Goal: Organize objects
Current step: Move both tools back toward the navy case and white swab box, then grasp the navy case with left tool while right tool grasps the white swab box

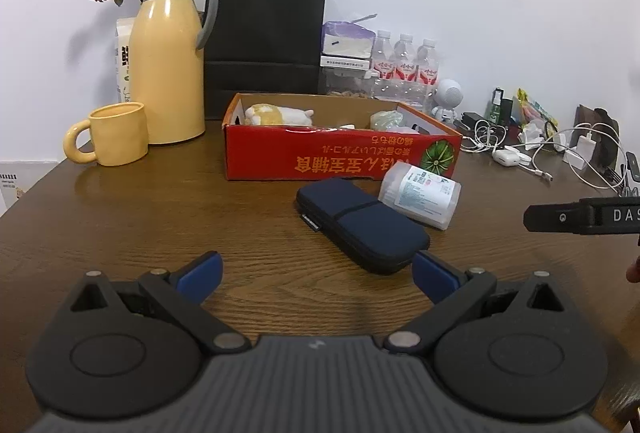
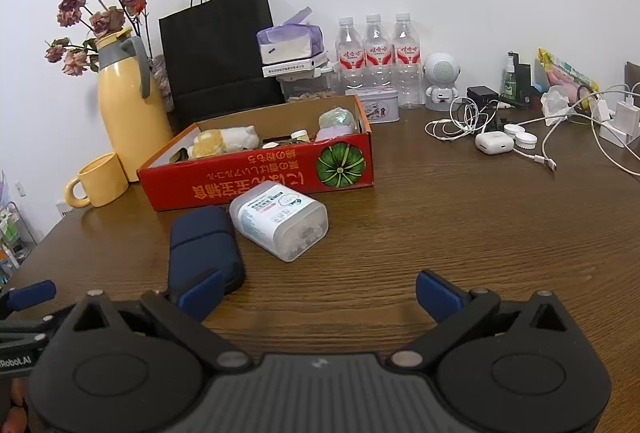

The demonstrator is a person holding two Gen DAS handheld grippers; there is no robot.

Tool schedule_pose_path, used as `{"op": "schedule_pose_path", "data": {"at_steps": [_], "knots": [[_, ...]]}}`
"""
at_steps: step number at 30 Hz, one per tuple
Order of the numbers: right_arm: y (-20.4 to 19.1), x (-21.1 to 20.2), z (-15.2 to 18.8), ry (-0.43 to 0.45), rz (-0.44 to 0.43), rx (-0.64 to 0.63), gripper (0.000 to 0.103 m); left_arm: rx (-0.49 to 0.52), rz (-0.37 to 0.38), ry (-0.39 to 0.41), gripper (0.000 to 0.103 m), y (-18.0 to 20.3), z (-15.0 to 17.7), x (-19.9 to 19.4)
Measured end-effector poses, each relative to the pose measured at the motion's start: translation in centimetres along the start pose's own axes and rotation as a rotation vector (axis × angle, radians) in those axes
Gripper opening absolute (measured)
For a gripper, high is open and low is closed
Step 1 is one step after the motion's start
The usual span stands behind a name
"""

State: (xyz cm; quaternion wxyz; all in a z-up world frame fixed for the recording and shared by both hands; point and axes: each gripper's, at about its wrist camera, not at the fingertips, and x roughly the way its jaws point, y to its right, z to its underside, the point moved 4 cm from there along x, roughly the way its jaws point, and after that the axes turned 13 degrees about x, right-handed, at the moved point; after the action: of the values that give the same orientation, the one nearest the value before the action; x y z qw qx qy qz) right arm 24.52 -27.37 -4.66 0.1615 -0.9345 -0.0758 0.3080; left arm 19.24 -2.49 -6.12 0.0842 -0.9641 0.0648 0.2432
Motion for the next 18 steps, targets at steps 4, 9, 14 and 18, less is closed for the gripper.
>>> {"op": "schedule_pose_path", "data": {"at_steps": [4,9,14,18], "knots": [[0.0,0.5,-0.1,-0.005,0.005,-0.005,0.103,-0.004,0.021,-0.025,0.103,-0.1,0.4,0.7],[-0.9,2.1,-1.4,0.015,-0.016,-0.036,0.103,-0.018,0.069,-0.056,0.103,0.3,0.0,2.5],[-2.4,5.8,-3.2,0.001,-0.055,-0.145,0.103,0.011,0.172,-0.066,0.103,2.2,-2.6,5.5],[-3.8,10.1,-4.6,-0.07,-0.142,-0.221,0.101,0.029,0.165,-0.116,0.103,3.2,-3.4,9.4]]}}
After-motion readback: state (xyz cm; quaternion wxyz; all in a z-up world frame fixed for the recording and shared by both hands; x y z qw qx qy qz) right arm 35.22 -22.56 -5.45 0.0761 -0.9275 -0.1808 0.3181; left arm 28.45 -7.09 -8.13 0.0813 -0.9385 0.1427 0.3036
